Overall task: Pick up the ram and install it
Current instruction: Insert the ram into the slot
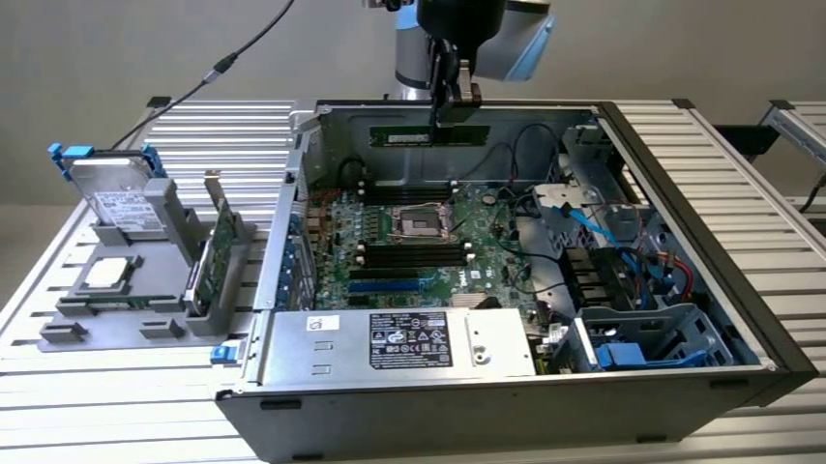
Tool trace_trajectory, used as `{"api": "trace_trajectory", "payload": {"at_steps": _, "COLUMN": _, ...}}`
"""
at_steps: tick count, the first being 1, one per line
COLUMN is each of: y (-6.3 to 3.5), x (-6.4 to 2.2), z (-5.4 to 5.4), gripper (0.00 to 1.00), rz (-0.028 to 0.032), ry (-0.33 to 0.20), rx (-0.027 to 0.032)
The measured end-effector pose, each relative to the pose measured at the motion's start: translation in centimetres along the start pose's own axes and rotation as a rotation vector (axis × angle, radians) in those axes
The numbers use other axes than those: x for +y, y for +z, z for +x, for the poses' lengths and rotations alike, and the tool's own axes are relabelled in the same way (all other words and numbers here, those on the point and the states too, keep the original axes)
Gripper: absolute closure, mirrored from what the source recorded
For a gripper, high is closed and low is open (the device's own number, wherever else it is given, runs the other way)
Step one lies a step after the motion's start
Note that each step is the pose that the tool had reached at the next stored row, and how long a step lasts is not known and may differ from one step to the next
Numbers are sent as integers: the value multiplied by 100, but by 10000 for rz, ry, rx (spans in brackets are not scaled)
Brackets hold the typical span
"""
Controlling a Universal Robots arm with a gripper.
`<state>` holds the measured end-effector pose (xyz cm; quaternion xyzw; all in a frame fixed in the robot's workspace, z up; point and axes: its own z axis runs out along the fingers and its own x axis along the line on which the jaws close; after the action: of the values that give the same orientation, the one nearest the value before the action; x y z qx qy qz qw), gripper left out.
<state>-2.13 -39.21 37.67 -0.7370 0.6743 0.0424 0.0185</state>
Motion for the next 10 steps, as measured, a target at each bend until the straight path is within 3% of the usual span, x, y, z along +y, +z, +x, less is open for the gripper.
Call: {"api": "trace_trajectory", "payload": {"at_steps": 10, "y": 7, "x": 0, "z": 0, "gripper": 86, "rz": 6, "ry": 0, "rx": -1}}
